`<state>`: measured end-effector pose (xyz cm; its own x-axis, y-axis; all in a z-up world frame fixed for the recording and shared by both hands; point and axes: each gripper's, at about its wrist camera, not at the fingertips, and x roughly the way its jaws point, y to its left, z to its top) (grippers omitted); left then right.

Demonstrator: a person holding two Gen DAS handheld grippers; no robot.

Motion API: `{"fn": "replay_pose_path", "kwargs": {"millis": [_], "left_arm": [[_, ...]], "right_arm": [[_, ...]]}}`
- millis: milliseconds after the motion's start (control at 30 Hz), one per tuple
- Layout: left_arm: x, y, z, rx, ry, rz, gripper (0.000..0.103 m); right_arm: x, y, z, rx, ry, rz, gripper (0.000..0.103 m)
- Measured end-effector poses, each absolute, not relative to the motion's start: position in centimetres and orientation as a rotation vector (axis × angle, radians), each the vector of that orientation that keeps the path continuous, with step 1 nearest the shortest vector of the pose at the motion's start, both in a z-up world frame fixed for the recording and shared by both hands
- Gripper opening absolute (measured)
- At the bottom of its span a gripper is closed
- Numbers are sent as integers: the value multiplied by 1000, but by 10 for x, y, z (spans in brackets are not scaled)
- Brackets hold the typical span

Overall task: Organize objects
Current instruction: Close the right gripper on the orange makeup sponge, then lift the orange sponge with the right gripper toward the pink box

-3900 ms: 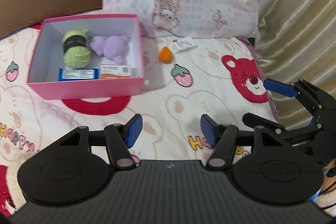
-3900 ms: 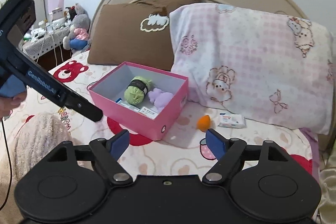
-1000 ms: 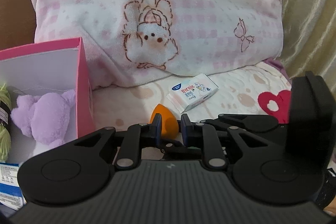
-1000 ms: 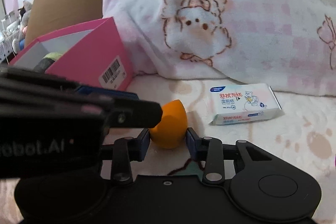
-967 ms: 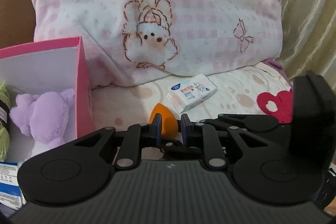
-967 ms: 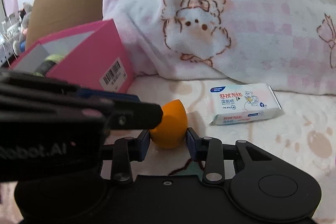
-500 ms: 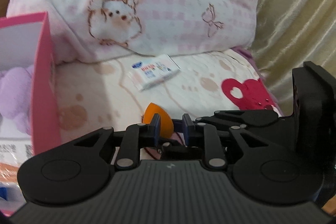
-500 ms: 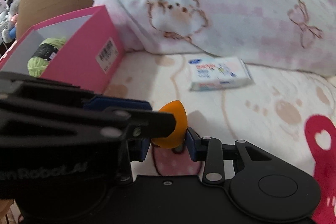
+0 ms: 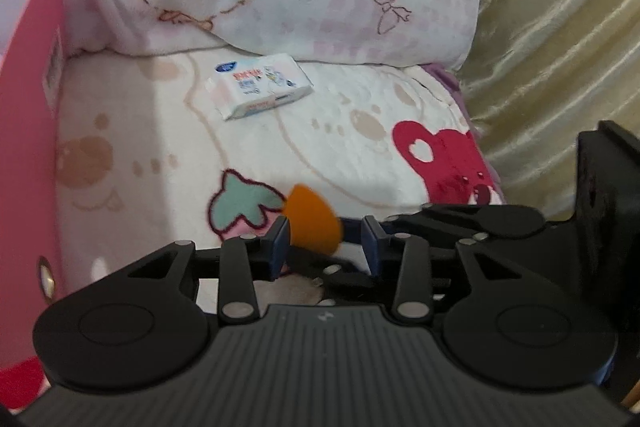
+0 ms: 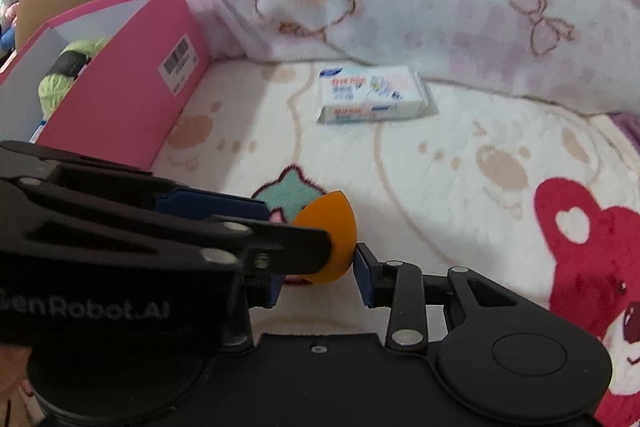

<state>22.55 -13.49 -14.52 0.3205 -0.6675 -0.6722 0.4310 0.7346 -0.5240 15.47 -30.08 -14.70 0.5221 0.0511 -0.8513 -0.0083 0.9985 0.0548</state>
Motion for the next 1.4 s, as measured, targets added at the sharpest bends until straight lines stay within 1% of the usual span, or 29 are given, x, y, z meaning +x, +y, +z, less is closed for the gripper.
{"fn": "replay_pose_path", "kwargs": {"millis": [167, 267, 300, 367, 433, 533, 633, 733, 900, 933, 1200, 1400], "left_arm": [[231, -137, -156, -261, 1036, -696, 37], [236, -135, -167, -276, 1070, -684, 37], [237, -136, -170, -277, 1080, -682, 37], [236, -139, -174, -274, 1093, -680, 37], [233, -143, -174, -272, 1095, -697, 37], [230, -144, -175, -280, 1072, -690, 31], [227, -144, -173, -273, 1045, -698, 29], [225, -144, -172, -268, 1040, -696, 29], [225, -141, -175, -293, 1057, -711, 27], [224, -140, -173, -291, 1055, -714, 27], [203, -136, -146, -282, 1016, -736, 28], [183, -130, -128, -259, 1009, -740, 28]], "right_arm": [[154, -299, -156, 35, 1043, 55, 41], [155, -298, -158, 37, 1059, 65, 47], [156, -298, -160, 29, 1083, 65, 50], [155, -298, -163, 18, 1103, 60, 52], [154, -299, -165, 26, 1100, 63, 57], [155, -299, -166, 27, 1092, 56, 57], [157, -298, -169, 17, 1089, 59, 57], [155, -295, -168, -8, 1085, 59, 57], [150, -291, -162, -27, 1061, 31, 45], [148, -289, -160, -46, 1047, 25, 45], [127, -277, -134, -101, 978, -2, 44], [106, -268, -119, -60, 960, -17, 44]]}}
